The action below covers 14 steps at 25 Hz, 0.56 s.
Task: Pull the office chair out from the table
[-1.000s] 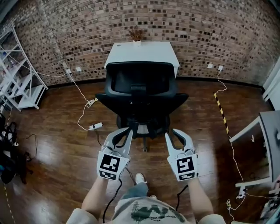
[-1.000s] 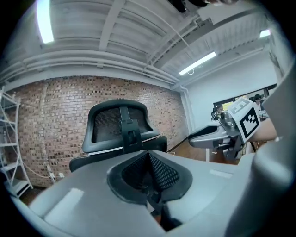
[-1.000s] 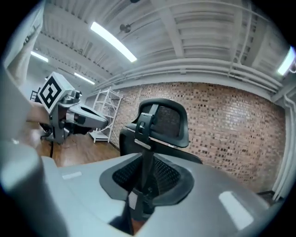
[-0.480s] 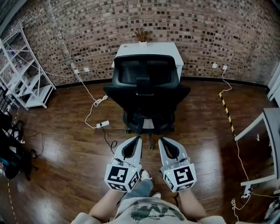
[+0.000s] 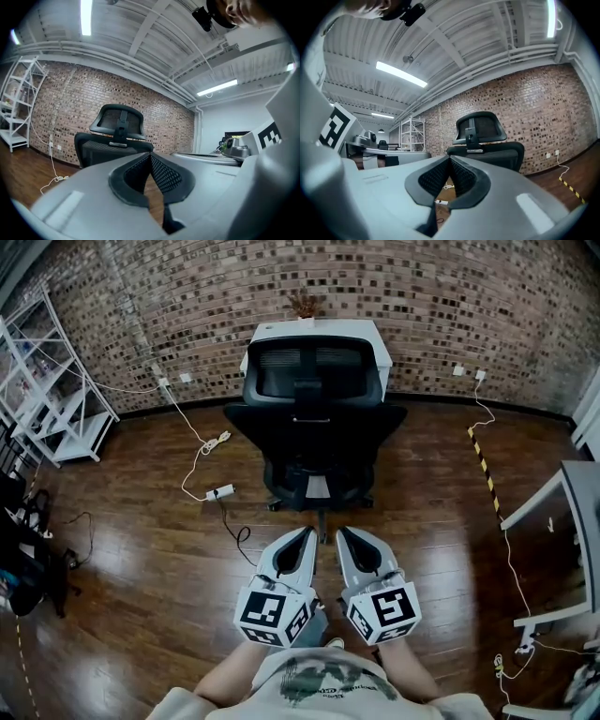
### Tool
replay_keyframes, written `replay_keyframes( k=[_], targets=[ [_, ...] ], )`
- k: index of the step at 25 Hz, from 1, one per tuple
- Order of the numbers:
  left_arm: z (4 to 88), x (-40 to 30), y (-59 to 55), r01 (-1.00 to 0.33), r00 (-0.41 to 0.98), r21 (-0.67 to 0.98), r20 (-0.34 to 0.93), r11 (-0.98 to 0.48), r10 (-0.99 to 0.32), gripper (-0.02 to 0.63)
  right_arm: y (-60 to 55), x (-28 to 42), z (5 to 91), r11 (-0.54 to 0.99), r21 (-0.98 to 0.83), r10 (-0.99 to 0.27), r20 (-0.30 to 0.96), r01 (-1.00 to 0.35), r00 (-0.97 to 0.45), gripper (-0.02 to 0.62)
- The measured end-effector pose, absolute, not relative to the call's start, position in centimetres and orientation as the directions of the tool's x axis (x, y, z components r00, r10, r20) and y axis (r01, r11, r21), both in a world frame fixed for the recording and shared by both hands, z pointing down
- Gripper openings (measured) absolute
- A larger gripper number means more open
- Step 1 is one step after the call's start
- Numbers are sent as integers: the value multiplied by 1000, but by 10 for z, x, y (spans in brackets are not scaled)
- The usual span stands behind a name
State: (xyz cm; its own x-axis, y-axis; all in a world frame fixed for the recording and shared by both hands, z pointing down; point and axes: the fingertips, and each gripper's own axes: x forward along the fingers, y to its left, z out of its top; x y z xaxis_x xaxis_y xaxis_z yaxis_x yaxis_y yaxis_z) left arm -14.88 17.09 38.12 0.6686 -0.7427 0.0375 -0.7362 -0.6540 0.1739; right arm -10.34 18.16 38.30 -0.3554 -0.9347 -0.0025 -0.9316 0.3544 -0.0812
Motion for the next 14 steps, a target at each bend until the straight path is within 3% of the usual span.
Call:
replay_keyframes(
  k=[14],
  targets=[
    [374,-146,171,-739,667,150,27,-656,-745,15,185,-103,380,368,-65,-930,-8,-928,-368,0]
  ],
)
